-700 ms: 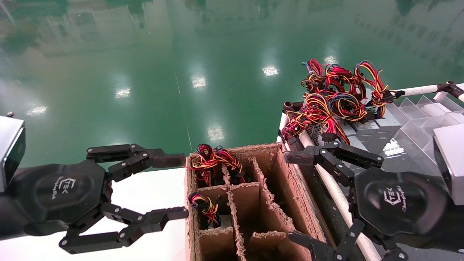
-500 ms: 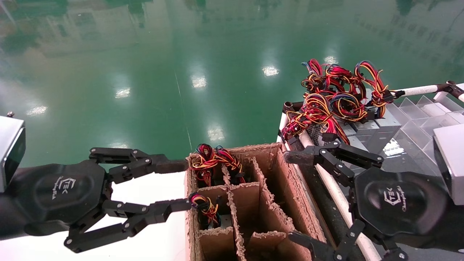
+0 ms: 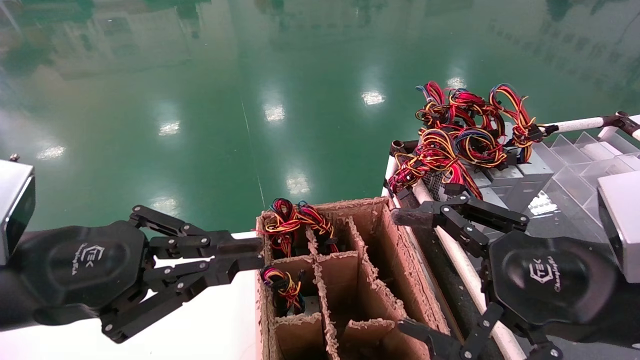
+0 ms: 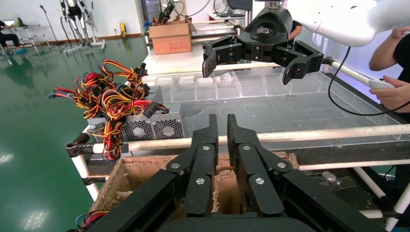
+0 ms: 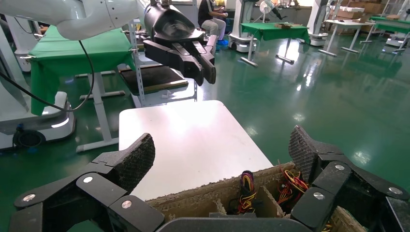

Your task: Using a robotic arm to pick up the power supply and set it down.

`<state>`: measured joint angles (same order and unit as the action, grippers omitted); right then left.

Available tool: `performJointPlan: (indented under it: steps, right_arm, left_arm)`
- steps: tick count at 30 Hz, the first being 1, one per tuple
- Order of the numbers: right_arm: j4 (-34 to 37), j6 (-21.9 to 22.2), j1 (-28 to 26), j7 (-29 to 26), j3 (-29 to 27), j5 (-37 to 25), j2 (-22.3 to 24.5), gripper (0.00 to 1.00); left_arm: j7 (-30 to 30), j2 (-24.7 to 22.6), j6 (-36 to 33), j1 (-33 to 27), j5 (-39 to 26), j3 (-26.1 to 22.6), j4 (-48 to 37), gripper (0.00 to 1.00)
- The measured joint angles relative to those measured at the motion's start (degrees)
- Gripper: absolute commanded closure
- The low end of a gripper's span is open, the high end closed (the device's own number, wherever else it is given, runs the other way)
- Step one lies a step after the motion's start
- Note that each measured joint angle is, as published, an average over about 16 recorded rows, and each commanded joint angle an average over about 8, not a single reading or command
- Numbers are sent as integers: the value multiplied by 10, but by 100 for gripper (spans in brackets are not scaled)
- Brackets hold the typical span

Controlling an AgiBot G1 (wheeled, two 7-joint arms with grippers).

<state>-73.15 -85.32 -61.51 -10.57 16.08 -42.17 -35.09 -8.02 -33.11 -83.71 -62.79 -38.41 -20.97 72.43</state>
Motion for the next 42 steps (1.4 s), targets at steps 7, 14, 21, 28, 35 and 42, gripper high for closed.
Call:
performJointPlan:
  steps: [7, 14, 21, 28, 35, 42]
  right_arm:
    - [18, 16, 0, 4, 7, -20, -8, 0]
    - [51, 38, -9, 6, 25, -60, -27, 0]
    - [90, 54, -29, 2, 53, -106, -59, 0]
    - [126, 66, -48, 5, 81, -148, -99, 0]
    - [149, 84, -62, 15, 106, -186, -146, 0]
    - [161, 108, -74, 18, 132, -224, -196, 0]
  left_arm:
    - [0, 0, 0, 0, 0, 0, 0, 68]
    - [0, 0, 0, 0, 0, 0, 0, 0]
    - [0, 0, 0, 0, 0, 0, 0, 0]
    - [0, 0, 0, 0, 0, 0, 0, 0]
    - [0, 0, 0, 0, 0, 0, 0, 0]
    - [0, 0, 0, 0, 0, 0, 0, 0]
